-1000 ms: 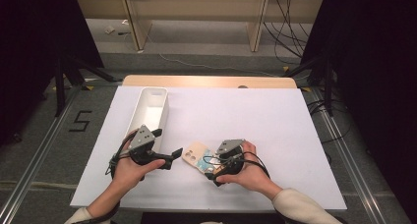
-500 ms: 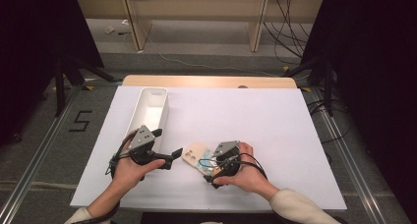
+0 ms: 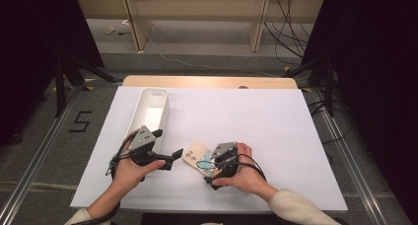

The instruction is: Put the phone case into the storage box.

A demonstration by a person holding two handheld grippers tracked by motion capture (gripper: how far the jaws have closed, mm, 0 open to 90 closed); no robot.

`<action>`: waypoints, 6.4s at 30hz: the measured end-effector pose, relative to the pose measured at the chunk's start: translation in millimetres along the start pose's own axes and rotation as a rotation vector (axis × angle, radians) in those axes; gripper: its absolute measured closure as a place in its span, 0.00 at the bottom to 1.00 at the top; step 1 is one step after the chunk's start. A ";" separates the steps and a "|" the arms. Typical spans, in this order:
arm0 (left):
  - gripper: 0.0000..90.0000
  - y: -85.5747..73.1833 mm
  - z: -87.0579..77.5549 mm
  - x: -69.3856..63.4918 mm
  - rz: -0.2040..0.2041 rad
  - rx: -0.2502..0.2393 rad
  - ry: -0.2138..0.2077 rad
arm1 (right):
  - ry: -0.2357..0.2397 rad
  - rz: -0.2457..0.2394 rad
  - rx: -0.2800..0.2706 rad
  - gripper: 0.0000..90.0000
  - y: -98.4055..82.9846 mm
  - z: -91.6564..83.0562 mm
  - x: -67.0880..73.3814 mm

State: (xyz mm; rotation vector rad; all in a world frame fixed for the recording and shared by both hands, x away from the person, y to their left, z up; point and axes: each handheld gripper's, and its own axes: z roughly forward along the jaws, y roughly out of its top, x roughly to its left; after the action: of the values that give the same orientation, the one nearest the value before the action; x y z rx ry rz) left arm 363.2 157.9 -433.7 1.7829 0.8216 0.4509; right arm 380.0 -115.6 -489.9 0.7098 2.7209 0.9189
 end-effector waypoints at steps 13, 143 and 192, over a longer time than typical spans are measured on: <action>0.00 -0.1 0.3 0.0 0.000 0.001 -0.001 | -0.005 0.004 0.025 0.02 1.8 2.1 0.5; 0.87 59.0 80.3 -37.6 -0.377 -0.145 -0.318 | -0.179 0.128 -0.419 0.12 -2.3 -86.3 -20.6; 0.94 74.8 96.6 -34.9 -0.067 -0.068 -0.429 | 0.000 0.137 -0.421 0.17 -18.5 -78.3 -59.6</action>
State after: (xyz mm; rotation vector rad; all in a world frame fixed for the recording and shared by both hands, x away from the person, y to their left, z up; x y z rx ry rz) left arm 425.5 53.8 -395.7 1.6997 0.5536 0.0436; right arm 400.1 -198.9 -438.1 0.8079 2.3772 1.4606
